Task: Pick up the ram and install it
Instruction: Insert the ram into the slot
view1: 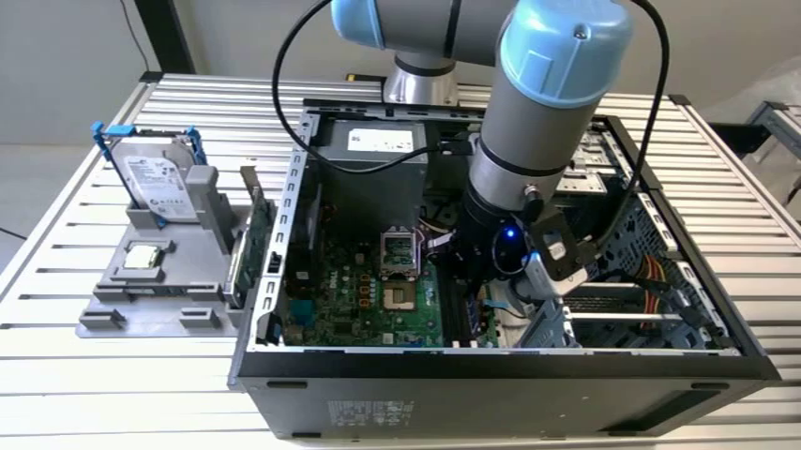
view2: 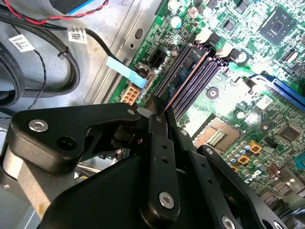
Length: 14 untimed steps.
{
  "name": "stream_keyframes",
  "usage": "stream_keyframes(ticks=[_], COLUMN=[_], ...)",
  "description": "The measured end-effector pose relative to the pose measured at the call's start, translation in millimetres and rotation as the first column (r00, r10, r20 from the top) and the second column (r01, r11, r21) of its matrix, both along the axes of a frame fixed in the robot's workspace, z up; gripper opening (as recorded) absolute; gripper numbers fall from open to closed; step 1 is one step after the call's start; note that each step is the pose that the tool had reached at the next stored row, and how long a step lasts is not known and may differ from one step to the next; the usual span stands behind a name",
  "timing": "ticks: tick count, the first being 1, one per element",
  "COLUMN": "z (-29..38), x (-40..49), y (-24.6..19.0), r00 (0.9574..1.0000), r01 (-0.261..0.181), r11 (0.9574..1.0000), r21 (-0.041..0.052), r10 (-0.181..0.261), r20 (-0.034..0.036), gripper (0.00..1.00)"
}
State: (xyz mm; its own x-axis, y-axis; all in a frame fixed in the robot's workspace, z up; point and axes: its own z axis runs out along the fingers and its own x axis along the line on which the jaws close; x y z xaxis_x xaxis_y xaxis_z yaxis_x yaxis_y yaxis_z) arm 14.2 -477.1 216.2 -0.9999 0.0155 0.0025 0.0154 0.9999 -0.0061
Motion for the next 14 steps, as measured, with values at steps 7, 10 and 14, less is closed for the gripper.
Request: stream_keyframes(ticks=[7, 10, 14], z=[-2.7, -3.0, -3.2], x=[-0.1, -0.1, -0.1], y=[0.0, 0.0, -0.1], r00=[1.0, 1.0, 1.0], r01=[0.003, 0.003, 0.003], r11=[1.0, 1.0, 1.0], r21=[0.0008, 0.0029, 0.0055], r10=[-0.003, -0.003, -0.003], r20=[-0.0001, 0.0, -0.0001], gripper=[0.0, 0.0, 0.0])
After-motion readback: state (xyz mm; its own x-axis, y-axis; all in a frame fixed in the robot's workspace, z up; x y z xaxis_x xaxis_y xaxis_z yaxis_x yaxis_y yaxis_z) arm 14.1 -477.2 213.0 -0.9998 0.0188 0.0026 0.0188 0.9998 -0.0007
